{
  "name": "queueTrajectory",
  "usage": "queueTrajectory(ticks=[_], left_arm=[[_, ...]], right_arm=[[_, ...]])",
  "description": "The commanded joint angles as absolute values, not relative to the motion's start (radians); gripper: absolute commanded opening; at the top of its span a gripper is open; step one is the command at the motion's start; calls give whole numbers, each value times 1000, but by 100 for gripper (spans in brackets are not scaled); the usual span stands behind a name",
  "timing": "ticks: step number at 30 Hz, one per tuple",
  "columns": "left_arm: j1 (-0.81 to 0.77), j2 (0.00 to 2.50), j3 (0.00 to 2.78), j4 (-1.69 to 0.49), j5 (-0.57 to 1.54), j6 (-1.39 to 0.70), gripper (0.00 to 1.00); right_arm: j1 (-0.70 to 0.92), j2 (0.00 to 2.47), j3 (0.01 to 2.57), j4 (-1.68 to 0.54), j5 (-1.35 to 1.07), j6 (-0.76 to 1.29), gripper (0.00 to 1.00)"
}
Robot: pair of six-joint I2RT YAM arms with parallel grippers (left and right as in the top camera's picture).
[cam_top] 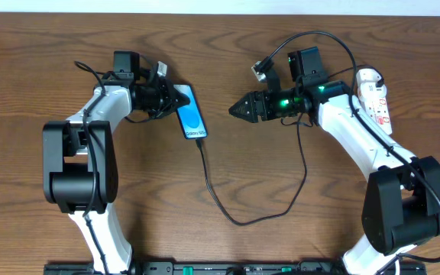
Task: Plug charger to phone and switch on socket
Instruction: 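Lower the phone flat onto the table with the left gripper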
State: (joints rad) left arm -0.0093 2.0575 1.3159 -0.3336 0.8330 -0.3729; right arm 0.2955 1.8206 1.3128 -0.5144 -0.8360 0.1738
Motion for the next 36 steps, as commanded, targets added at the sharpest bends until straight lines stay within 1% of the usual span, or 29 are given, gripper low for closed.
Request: queueTrajectory(ticks=[1,4,20,22,26,28,29,31,36], left_arm=[[-6,2053,1325,-341,789,-307,7],[-6,2061,1325,-356,742,-307,7],[-6,2082,1325,-414,705,-308,8],[-6,2082,1325,-415,705,-308,16],[-6,2082,1325,-415,705,-308,17],[-6,2082,1325,-418,705,-308,25],[-6,2082,1325,-418,705,-308,26],[-6,2082,1325,-418,705,-308,31],[-5,2082,1325,-418,705,-307,38]], right_arm=[[289,1799,1322,-518,-836,151,69],[289,1799,1322,-521,-836,151,69],[289,1799,1322,-551,-810,148,69],[289,1799,1322,-551,-811,148,68],[289,1799,1322,-553,-810,148,68],[289,1799,1322,-554,-810,148,68],[290,1799,1322,-555,-810,148,68],[290,1799,1322,-556,-810,148,68],[290,1799,1322,-558,-810,147,68]])
